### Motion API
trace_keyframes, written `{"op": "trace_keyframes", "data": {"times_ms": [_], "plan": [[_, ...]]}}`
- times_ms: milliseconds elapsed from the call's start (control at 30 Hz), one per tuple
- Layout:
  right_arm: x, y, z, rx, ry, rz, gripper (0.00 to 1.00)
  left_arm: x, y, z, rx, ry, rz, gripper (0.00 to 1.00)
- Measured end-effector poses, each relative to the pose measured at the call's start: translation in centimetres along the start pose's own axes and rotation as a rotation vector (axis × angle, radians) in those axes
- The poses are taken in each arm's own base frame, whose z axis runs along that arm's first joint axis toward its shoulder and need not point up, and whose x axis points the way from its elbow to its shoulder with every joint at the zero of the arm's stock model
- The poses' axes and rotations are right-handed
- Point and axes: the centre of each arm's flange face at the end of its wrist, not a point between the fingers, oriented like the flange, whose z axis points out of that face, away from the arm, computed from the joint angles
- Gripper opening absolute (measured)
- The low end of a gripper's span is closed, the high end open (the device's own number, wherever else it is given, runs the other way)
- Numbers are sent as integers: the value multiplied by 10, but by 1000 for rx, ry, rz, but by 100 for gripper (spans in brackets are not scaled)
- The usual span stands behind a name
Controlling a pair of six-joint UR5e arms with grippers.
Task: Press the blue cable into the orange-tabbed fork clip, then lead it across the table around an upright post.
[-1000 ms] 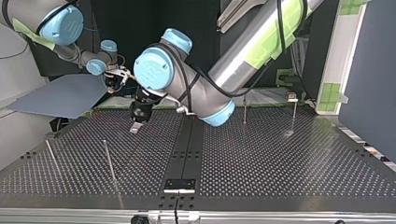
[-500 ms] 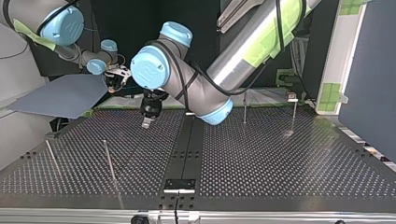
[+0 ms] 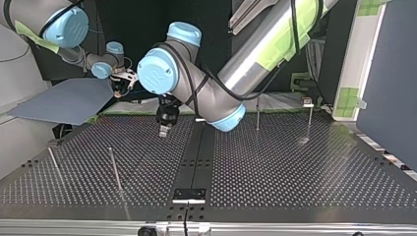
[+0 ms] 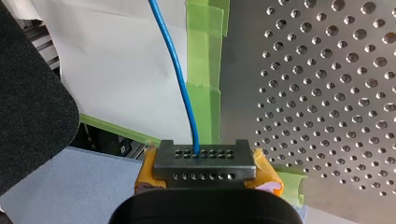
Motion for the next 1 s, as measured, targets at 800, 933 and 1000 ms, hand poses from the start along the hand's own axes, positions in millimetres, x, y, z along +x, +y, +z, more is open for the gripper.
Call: {"op": "trace_keyframes", "data": {"times_ms": [800,933,1000], "plan": [[32,-14,-8,50,39,-15,0,-59,27,-45,-144,-100,36,100],[47,-27,-14,70,53,-40,0,-61,41,-52,-169,-96,1,100],[57,-36,-18,76,63,-52,0,-65,50,-54,-171,-108,-24,100]]}}
